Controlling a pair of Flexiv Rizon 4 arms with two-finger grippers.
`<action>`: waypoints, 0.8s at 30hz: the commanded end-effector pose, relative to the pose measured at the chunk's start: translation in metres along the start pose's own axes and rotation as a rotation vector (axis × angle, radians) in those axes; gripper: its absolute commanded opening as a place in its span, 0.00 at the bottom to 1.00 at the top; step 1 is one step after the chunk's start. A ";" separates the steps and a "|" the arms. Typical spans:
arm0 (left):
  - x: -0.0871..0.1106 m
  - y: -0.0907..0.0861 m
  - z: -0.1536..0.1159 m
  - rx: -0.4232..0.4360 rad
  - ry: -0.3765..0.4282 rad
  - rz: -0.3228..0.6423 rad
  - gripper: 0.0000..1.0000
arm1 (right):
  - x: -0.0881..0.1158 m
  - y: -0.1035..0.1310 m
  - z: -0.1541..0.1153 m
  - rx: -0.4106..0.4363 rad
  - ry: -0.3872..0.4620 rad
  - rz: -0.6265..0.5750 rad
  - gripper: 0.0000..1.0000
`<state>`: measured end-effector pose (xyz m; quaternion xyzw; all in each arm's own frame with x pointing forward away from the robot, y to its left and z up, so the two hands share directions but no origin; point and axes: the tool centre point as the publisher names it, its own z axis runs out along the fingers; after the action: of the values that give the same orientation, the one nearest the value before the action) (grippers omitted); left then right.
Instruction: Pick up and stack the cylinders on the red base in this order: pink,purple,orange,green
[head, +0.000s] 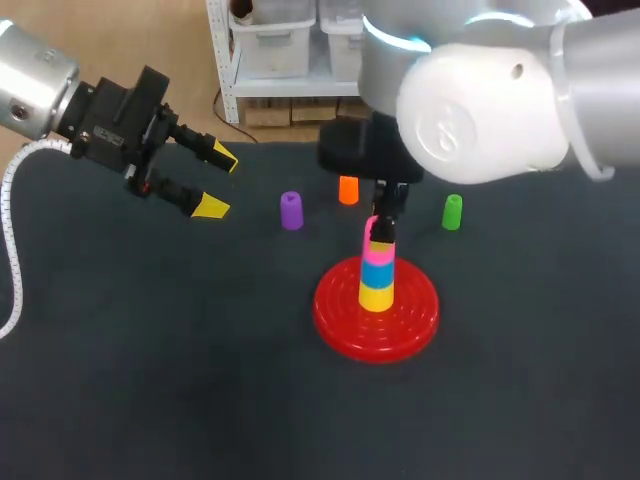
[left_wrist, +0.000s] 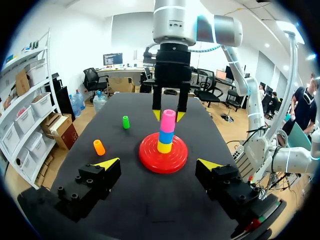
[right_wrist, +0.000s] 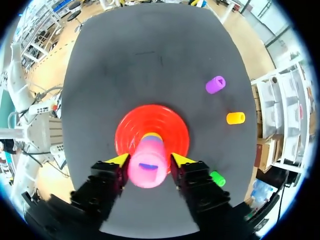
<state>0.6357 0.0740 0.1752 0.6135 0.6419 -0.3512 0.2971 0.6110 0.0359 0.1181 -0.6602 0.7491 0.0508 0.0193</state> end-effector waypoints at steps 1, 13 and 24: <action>0.001 0.001 0.000 0.002 -0.001 0.002 1.00 | 0.008 -0.007 -0.011 0.026 -0.030 0.016 1.00; 0.001 0.001 0.000 0.002 -0.001 0.002 1.00 | -0.020 -0.048 -0.059 0.058 -0.103 -0.007 1.00; 0.001 0.001 0.000 0.002 -0.001 0.002 1.00 | -0.066 -0.119 -0.016 0.056 -0.100 -0.015 1.00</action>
<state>0.6356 0.0739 0.1753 0.6136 0.6418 -0.3512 0.2971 0.7029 0.0661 0.1493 -0.6589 0.7431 0.0539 0.1038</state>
